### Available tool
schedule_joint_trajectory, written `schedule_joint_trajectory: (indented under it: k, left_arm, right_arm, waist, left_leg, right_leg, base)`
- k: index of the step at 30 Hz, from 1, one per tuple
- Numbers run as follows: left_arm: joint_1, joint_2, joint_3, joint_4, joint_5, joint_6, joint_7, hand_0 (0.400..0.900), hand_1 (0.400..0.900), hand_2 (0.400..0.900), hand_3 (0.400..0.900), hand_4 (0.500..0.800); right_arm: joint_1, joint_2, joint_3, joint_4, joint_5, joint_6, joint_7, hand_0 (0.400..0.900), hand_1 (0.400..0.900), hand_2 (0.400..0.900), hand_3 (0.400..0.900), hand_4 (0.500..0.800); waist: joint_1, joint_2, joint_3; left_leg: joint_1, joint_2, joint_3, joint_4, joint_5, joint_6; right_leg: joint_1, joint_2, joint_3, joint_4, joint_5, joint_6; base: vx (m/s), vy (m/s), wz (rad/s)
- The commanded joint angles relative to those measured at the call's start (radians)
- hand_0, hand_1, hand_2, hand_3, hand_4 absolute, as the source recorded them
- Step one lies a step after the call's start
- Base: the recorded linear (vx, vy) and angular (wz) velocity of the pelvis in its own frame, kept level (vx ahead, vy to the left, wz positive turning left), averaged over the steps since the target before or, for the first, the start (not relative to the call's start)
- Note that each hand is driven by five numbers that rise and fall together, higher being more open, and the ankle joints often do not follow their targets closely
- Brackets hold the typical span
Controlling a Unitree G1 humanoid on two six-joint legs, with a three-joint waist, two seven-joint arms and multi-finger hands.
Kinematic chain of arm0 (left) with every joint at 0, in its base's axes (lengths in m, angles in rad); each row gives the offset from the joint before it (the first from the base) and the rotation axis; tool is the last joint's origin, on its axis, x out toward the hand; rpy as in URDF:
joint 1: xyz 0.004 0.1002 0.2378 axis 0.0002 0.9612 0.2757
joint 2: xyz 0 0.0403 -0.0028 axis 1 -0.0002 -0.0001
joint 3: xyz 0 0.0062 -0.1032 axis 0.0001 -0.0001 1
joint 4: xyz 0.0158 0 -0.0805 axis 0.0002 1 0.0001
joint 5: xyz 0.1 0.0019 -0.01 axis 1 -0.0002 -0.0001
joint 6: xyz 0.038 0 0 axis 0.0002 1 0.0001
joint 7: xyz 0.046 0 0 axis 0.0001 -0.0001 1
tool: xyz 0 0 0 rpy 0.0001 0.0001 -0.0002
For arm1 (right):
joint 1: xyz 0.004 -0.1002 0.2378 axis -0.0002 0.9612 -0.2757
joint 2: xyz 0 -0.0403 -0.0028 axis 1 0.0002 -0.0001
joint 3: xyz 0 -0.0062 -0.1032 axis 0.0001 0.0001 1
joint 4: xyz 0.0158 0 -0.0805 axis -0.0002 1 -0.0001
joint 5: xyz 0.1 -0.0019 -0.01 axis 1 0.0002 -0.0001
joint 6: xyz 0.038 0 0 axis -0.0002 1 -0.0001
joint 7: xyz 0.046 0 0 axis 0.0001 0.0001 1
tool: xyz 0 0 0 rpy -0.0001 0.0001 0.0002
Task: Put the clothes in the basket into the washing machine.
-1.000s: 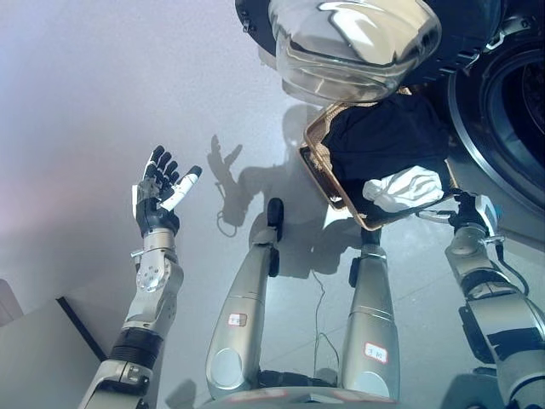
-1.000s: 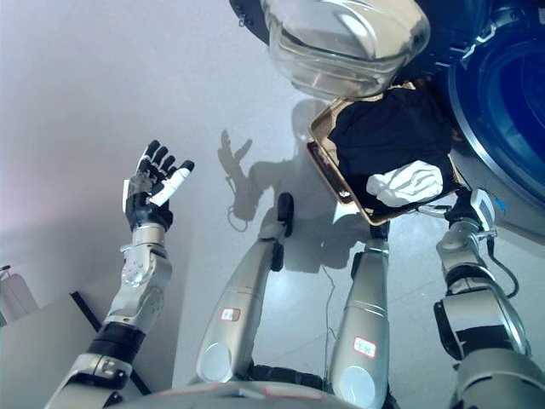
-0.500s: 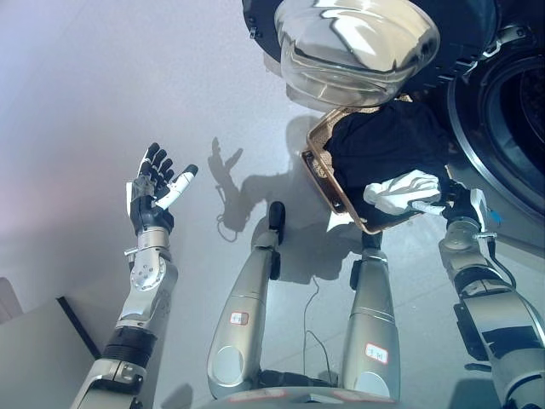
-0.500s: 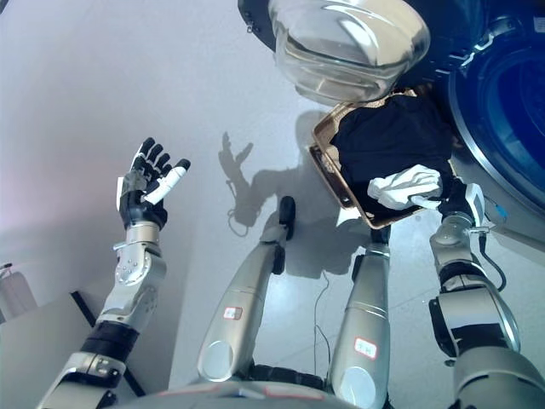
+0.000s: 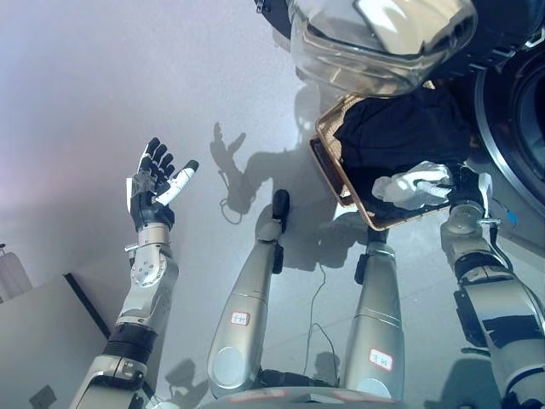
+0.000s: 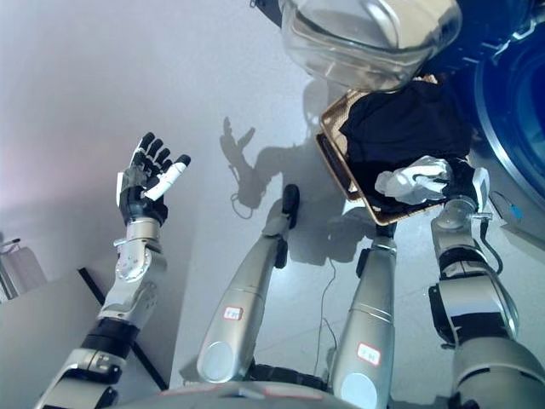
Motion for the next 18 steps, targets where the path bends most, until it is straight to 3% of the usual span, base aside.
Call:
schedule_joint_trajectory:
  k: [1,13,18]
  left_arm:
    - [0.001,0.018,0.068,-0.054,0.023,-0.087,0.038,0.900,0.900,0.900,0.900,0.800]
    - [0.000,0.027,0.079,-0.025,0.026,-0.094,0.042,0.900,0.900,0.900,0.900,0.800]
    - [-0.007,0.031,0.095,0.040,0.013,-0.094,0.053,0.900,0.900,0.900,0.900,0.800]
  right_arm:
    - [0.032,-0.081,-0.005,-0.006,0.027,-0.038,-0.026,0.400,0.400,0.400,0.400,0.500]
    - [0.030,-0.079,-0.036,0.009,0.032,-0.038,-0.041,0.400,0.400,0.400,0.400,0.500]
    - [0.028,-0.054,-0.108,-0.024,0.167,-0.071,-0.059,0.400,0.400,0.400,0.400,0.500]
  waist:
    - [-0.021,0.084,-0.011]
    - [-0.040,0.068,-0.023]
    - [-0.056,0.065,-0.046]
  left_leg:
    - [-0.069,0.036,-0.067,0.079,-0.047,-0.018]
    - [0.009,0.048,-0.051,0.027,-0.047,-0.022]
    - [0.080,0.057,-0.038,-0.033,-0.037,-0.026]
  right_leg:
    - [0.024,-0.036,0.028,-0.008,0.063,0.011]
    - [0.095,-0.038,0.035,-0.077,0.083,0.012]
    - [0.163,-0.044,0.039,-0.162,0.115,0.018]
  base:
    - [0.02,0.020,-0.13]
    - [0.02,0.003,-0.03]
    - [0.06,0.005,-0.15]
